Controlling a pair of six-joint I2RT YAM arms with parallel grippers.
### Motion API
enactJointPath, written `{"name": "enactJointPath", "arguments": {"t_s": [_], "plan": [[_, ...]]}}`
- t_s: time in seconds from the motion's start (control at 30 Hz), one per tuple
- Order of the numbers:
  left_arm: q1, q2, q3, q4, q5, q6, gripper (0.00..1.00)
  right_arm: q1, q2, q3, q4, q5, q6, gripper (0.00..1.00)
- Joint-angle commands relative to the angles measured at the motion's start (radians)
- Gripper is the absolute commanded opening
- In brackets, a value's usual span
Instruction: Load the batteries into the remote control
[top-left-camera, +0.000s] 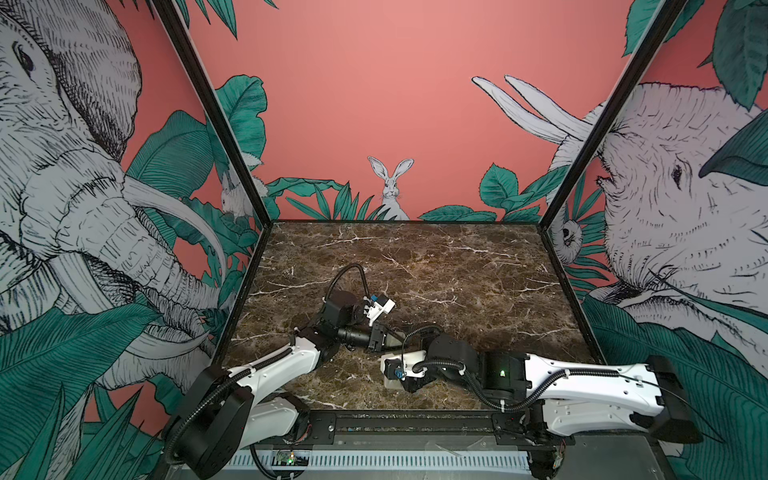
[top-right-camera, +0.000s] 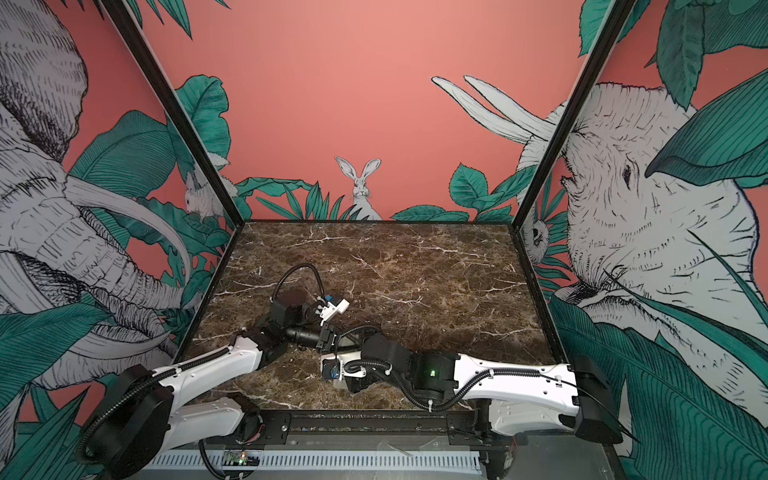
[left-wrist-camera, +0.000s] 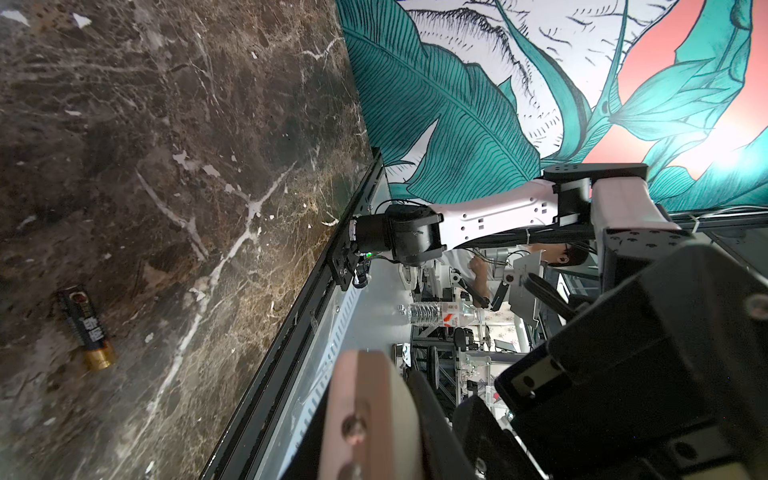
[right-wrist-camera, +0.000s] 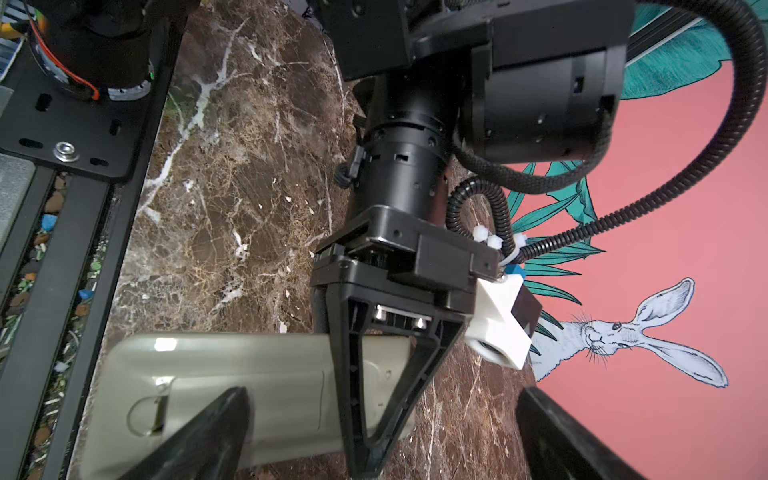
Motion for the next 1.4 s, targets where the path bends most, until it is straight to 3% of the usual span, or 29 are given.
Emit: {"name": "enactJointPath", "arguments": {"t_s": [0.0,0.2,0.83,1.37], "plan": [[-0.003,-0.017,0.011,-0.005,0.025,-0.002,0.0,0.002,-0.027,0.005,-0.005,-0.066,0.021,0.99],[-0.003,-0.015,0.017,-0.008,0.025,0.0,0.0,0.004,-0.004,0.018,-0.05,-0.135,0.058,0.99],[-0.003,-0.012,0.012,0.012,0.028,-0.012,0.0,0.004,0.033,0.008,-0.018,-0.16,0.068,0.99],[-0.003,-0.025,-0.002,0.064,0.037,-0.051,0.0,0.003,0.033,-0.06,0.092,-0.022,-0.07,0.99]]}}
